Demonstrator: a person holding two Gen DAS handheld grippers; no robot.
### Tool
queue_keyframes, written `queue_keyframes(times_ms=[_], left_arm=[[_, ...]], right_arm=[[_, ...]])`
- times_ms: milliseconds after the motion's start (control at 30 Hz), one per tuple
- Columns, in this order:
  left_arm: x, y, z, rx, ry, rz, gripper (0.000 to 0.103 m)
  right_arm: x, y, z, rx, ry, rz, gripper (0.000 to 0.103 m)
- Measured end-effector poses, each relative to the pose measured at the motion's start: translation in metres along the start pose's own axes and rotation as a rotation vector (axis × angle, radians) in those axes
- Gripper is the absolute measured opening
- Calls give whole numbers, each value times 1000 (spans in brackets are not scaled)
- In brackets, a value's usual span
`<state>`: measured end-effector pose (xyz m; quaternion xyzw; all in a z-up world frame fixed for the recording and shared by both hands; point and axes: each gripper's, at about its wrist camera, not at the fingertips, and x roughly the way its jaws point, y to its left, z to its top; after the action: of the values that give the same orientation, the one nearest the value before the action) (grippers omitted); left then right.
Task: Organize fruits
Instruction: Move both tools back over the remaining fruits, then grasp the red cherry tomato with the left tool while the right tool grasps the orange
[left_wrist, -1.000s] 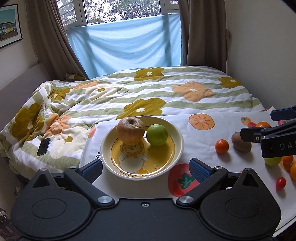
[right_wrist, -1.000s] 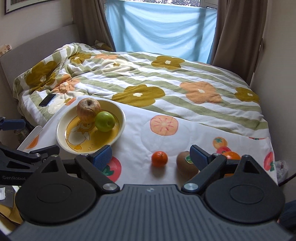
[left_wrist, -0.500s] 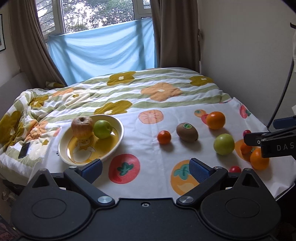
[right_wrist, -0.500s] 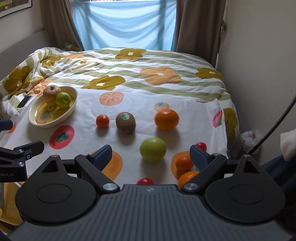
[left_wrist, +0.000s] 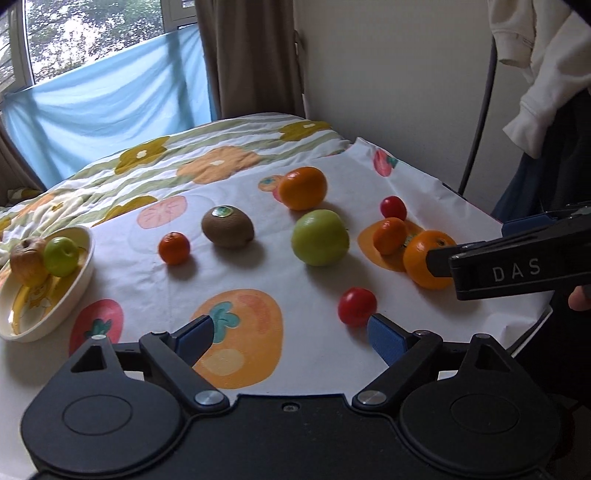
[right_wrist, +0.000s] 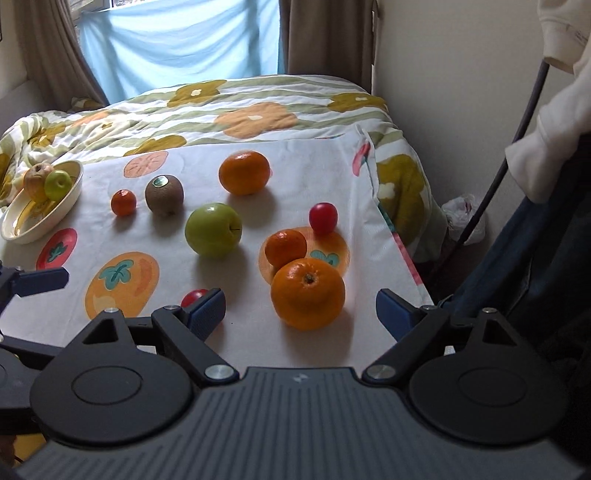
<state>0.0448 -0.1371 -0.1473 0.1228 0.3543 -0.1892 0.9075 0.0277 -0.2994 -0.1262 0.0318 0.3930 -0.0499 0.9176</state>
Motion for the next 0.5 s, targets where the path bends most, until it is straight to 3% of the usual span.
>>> queue_keyframes(times_ms=[233,500], left_arm=[[32,-25,1,106,6,-56,76],[53,-32,3,160,28,-101,50]], right_arm=[[15,-5,-10,84,21,-22,103],[21,3,-15,69,7,-38,103]])
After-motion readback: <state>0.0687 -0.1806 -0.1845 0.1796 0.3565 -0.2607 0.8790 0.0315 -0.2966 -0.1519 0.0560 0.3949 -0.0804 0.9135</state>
